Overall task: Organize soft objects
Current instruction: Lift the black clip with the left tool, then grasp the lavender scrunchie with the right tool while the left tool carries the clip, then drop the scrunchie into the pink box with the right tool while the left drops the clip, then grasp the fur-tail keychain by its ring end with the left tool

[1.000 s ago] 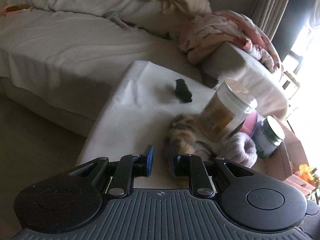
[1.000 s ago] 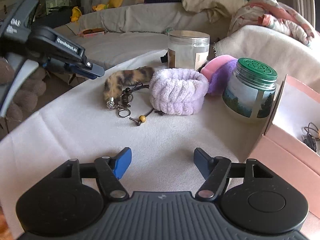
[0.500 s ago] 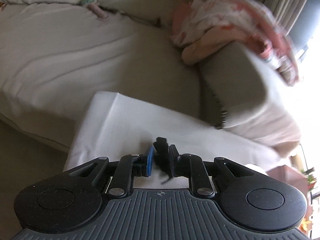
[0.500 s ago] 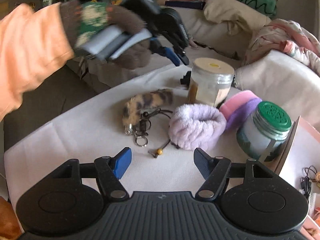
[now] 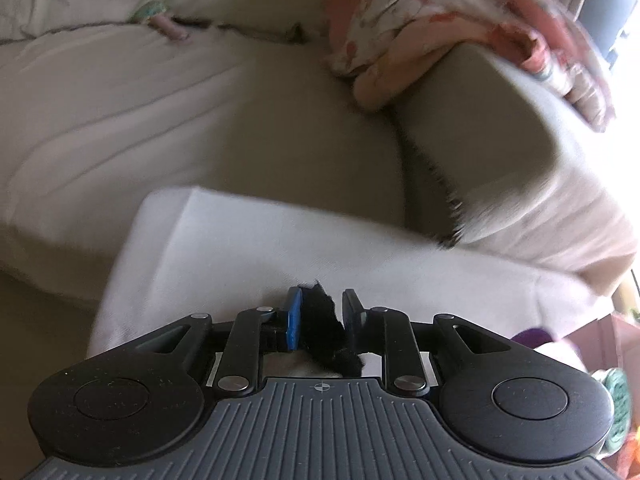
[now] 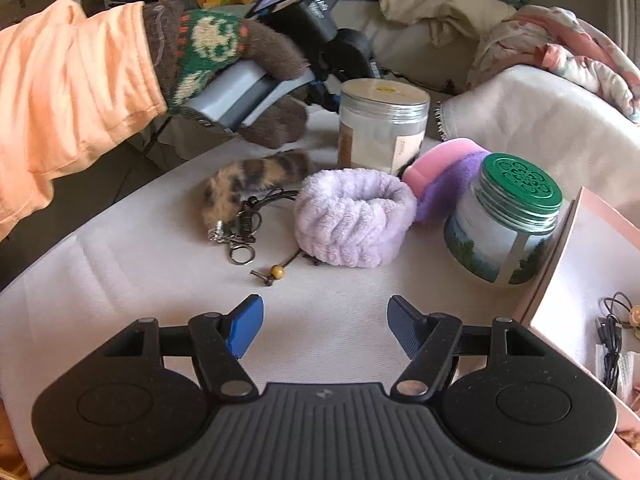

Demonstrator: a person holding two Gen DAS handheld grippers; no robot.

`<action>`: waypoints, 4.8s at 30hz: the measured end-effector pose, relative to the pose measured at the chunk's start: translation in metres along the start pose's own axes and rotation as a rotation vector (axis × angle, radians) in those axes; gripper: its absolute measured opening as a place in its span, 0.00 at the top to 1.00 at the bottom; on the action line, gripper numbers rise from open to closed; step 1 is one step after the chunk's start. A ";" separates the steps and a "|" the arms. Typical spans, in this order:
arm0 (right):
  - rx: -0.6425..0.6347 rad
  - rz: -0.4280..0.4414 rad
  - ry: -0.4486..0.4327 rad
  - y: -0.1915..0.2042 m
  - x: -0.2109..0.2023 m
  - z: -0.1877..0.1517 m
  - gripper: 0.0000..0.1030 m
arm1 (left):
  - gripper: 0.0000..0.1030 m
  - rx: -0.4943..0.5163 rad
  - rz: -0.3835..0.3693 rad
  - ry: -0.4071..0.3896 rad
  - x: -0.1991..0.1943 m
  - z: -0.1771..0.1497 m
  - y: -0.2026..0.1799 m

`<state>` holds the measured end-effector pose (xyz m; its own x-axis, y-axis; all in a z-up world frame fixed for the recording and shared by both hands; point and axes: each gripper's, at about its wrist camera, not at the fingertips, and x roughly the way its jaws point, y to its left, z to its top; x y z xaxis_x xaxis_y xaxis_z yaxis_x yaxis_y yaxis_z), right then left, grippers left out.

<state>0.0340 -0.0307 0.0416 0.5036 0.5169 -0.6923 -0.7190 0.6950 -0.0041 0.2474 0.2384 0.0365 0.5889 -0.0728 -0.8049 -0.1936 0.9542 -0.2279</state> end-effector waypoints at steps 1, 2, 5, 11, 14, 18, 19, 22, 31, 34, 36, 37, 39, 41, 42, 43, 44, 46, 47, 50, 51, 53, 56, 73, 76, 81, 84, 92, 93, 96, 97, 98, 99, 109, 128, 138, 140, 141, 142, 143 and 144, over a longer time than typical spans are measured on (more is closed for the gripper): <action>0.001 -0.010 -0.003 0.000 -0.001 0.002 0.33 | 0.68 0.008 -0.001 0.013 0.000 -0.001 0.002; 0.003 -0.016 -0.006 -0.001 -0.001 0.003 0.33 | 0.68 0.008 -0.012 0.022 0.001 -0.003 0.006; 0.008 -0.018 -0.009 0.001 0.000 0.007 0.33 | 0.67 0.019 -0.032 0.015 -0.003 -0.008 0.011; -0.004 -0.014 -0.003 0.008 -0.001 0.009 0.33 | 0.68 0.058 -0.058 0.044 -0.014 -0.018 0.012; -0.003 -0.025 -0.002 0.008 -0.002 0.009 0.33 | 0.68 0.043 -0.092 0.049 -0.019 -0.025 0.016; 0.002 -0.030 0.004 0.009 -0.002 0.009 0.33 | 0.68 0.037 -0.113 0.037 -0.025 -0.035 0.019; 0.003 -0.030 0.006 0.010 -0.002 0.009 0.33 | 0.67 0.036 -0.114 0.034 -0.026 -0.037 0.019; -0.001 -0.026 0.004 0.013 -0.002 0.010 0.33 | 0.68 0.050 -0.114 -0.004 -0.032 -0.044 0.019; -0.009 -0.038 0.000 0.013 -0.004 0.008 0.33 | 0.68 0.179 -0.225 -0.160 -0.067 -0.077 0.029; -0.002 -0.044 0.002 0.010 -0.002 0.007 0.33 | 0.68 0.246 -0.197 -0.232 -0.085 -0.090 0.026; 0.003 -0.050 -0.007 0.008 -0.002 0.008 0.33 | 0.68 0.253 -0.190 -0.256 -0.096 -0.096 0.025; -0.001 -0.053 -0.014 0.009 -0.002 0.010 0.33 | 0.68 0.242 -0.191 -0.262 -0.101 -0.099 0.026; -0.021 -0.062 -0.034 0.011 -0.002 0.015 0.33 | 0.68 0.209 -0.190 -0.270 -0.108 -0.100 0.028; -0.036 -0.067 -0.061 0.014 0.000 0.023 0.33 | 0.68 0.176 -0.177 -0.274 -0.113 -0.100 0.032; -0.034 -0.070 -0.065 0.014 0.002 0.028 0.33 | 0.68 0.160 -0.175 -0.272 -0.115 -0.101 0.036; -0.026 -0.075 -0.066 0.014 0.007 0.033 0.33 | 0.68 0.144 -0.178 -0.268 -0.116 -0.100 0.038; -0.011 -0.079 -0.065 0.013 0.012 0.039 0.33 | 0.68 0.131 -0.180 -0.263 -0.116 -0.100 0.039; 0.026 -0.095 -0.059 0.010 0.022 0.048 0.33 | 0.68 0.112 -0.182 -0.254 -0.118 -0.101 0.042; 0.050 -0.100 -0.052 0.008 0.027 0.053 0.33 | 0.68 0.105 -0.183 -0.251 -0.118 -0.102 0.043; 0.081 -0.124 -0.009 0.004 0.046 0.063 0.33 | 0.68 0.084 -0.195 -0.242 -0.116 -0.105 0.047; 0.074 -0.145 0.002 0.004 0.051 0.063 0.33 | 0.68 0.074 -0.198 -0.240 -0.115 -0.106 0.048; 0.058 -0.158 0.011 0.006 0.053 0.063 0.37 | 0.68 0.052 -0.206 -0.237 -0.112 -0.106 0.050; 0.027 -0.122 0.026 0.008 0.045 0.062 0.71 | 0.68 0.031 -0.219 -0.242 -0.110 -0.104 0.050; 0.020 -0.398 -0.419 -0.092 -0.130 0.086 0.81 | 0.68 0.172 -0.401 -0.418 -0.173 0.000 -0.097; 0.078 -0.445 -0.408 -0.121 -0.141 0.065 0.80 | 0.68 0.231 -0.491 -0.336 -0.159 -0.007 -0.149; 0.161 -0.459 -0.345 -0.154 -0.141 0.017 0.80 | 0.68 0.274 -0.592 -0.176 -0.128 -0.022 -0.216; 0.198 -0.447 -0.315 -0.163 -0.137 -0.008 0.80 | 0.67 0.317 -0.586 -0.112 -0.111 -0.032 -0.245; 0.284 -0.329 -0.261 -0.168 -0.114 -0.050 0.59 | 0.68 0.430 -0.465 0.039 -0.065 -0.065 -0.278; 0.282 -0.321 -0.261 -0.161 -0.117 -0.054 0.53 | 0.68 0.448 -0.439 0.033 -0.062 -0.067 -0.279; 0.282 -0.309 -0.271 -0.156 -0.118 -0.061 0.49 | 0.68 0.488 -0.464 -0.008 -0.064 -0.070 -0.277; 0.283 -0.305 -0.271 -0.155 -0.118 -0.062 0.49 | 0.68 0.481 -0.509 -0.015 -0.067 -0.071 -0.274; 0.288 -0.305 -0.272 -0.154 -0.118 -0.062 0.48 | 0.68 0.477 -0.533 -0.017 -0.074 -0.073 -0.271; 0.294 -0.305 -0.272 -0.154 -0.118 -0.063 0.48 | 0.68 0.477 -0.533 -0.031 -0.077 -0.075 -0.270; 0.298 -0.332 -0.217 -0.142 -0.105 -0.048 0.48 | 0.68 0.464 -0.372 -0.211 -0.134 -0.109 -0.198; 0.146 -0.296 -0.247 -0.054 -0.068 0.020 0.40 | 0.68 0.013 -0.046 -0.203 -0.148 -0.156 0.008; 0.008 -0.189 -0.133 -0.002 -0.031 0.011 0.39 | 0.68 -0.122 -0.081 -0.137 -0.125 -0.177 0.027; 0.018 -0.164 -0.096 0.002 -0.022 0.003 0.39 | 0.68 -0.140 -0.088 -0.142 -0.120 -0.176 0.027; 0.022 -0.154 -0.079 0.004 -0.018 -0.002 0.39 | 0.68 -0.140 -0.085 -0.143 -0.118 -0.175 0.026; 0.027 -0.148 -0.056 0.008 -0.013 -0.006 0.39 | 0.68 -0.140 -0.079 -0.142 -0.116 -0.175 0.024; 0.031 -0.147 -0.040 0.009 -0.010 -0.010 0.39 | 0.68 -0.137 -0.077 -0.139 -0.112 -0.173 0.022; 0.036 -0.145 -0.027 0.011 -0.007 -0.015 0.39 | 0.68 -0.127 -0.077 -0.136 -0.109 -0.173 0.019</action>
<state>0.0159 -0.0343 0.0354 0.6139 0.4231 -0.6664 -0.6206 0.7804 -0.0763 0.0441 0.2142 0.0255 0.7049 -0.0960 -0.7028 -0.2365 0.9023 -0.3605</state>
